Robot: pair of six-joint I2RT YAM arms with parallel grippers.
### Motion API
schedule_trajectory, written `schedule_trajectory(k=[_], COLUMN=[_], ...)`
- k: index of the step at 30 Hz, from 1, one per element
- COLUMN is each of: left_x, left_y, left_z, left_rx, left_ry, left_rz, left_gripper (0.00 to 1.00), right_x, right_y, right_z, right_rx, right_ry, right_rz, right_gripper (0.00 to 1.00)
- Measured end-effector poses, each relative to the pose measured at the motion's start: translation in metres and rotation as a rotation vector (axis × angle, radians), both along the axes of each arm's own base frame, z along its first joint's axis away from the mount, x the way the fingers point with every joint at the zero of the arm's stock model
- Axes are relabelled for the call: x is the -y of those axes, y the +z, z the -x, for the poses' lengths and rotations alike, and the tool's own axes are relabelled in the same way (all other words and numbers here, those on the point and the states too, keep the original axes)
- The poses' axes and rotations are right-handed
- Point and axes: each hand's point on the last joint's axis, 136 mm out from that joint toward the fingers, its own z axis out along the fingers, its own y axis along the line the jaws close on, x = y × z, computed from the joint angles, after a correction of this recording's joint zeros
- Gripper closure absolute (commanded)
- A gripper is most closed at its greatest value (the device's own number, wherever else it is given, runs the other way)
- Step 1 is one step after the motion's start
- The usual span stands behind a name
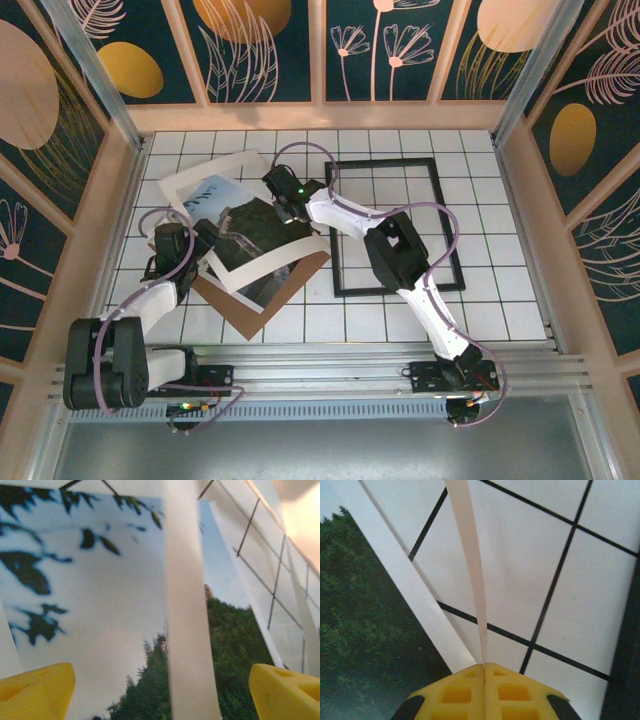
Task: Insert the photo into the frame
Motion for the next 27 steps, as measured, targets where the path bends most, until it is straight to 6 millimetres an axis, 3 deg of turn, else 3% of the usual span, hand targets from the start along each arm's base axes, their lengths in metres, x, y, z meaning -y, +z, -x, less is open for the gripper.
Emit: schedule_trajectory(k=[7,12,19,27], left_x=[0.009,0.026,0.043,0.048], left_y=[0.034,0.048,0.066,0.08], left_z=[0.003,-0.001,-0.007,-0.012], left_rx=[0.092,0.119,0.155,0.194], left_ry=[-0.04,-0.108,-0.175,-0.186], left_rz=[0.038,0.117,0.208,0.248], left_gripper=[0.09,0.13,0.4,0.63], right_x=[0.012,0.019,0.027,0.031], right_y=[0.007,0.006,0.005,0.014], right_z=[-0.002,-0.002,0.001,0.0], right_rx=[0.031,0.035,0.038,0.059], right_ry=[-0.022,-0.035,-0.043,-0.05], right_rz=[0.074,0.105,0.14,0.151], right_gripper=[1.0,1.0,1.0,1.0])
